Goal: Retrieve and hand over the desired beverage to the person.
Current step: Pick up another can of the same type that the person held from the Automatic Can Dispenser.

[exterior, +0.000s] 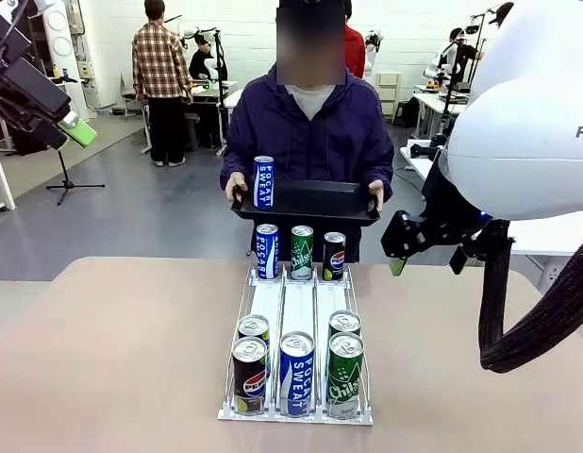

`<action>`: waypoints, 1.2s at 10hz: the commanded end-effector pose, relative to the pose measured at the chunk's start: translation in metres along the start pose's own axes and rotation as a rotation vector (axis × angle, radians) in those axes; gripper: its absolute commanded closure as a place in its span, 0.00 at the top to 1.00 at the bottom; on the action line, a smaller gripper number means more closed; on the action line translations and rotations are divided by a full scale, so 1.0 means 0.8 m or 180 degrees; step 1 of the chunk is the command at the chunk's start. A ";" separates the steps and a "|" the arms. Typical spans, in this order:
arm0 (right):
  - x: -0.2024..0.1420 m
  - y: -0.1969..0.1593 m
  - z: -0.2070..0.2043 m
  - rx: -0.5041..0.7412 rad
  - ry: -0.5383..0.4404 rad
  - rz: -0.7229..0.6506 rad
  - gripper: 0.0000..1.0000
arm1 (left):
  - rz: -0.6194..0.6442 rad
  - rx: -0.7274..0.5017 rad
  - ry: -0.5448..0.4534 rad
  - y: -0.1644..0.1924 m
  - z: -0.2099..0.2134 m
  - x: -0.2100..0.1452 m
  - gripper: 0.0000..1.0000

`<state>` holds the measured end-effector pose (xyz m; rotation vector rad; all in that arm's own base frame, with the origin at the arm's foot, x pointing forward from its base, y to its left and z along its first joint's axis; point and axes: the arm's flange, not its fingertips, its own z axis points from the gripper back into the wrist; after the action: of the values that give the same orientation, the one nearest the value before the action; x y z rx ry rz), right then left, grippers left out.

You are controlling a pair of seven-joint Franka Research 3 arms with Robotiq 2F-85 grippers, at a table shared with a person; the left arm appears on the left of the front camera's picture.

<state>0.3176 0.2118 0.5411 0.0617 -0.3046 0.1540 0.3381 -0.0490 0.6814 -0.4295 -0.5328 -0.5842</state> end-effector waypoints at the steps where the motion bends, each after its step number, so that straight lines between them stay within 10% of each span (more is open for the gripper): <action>1: 0.017 0.035 -0.021 0.0087 0.0258 -0.0014 1.00 | 0.0041 -0.0010 0.0001 0.000 0.001 -0.001 1.00; 6: 0.024 0.124 -0.070 -0.0105 0.0642 -0.0519 1.00 | 0.0041 -0.0010 0.0001 0.000 0.001 -0.001 1.00; 12: 0.016 0.123 -0.097 -0.0159 0.0685 -0.0863 1.00 | 0.0041 -0.0010 0.0001 0.000 0.001 -0.001 1.00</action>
<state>0.3363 0.3184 0.4723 0.0278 -0.0844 -0.1301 0.3381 -0.0490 0.6815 -0.4294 -0.5325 -0.5844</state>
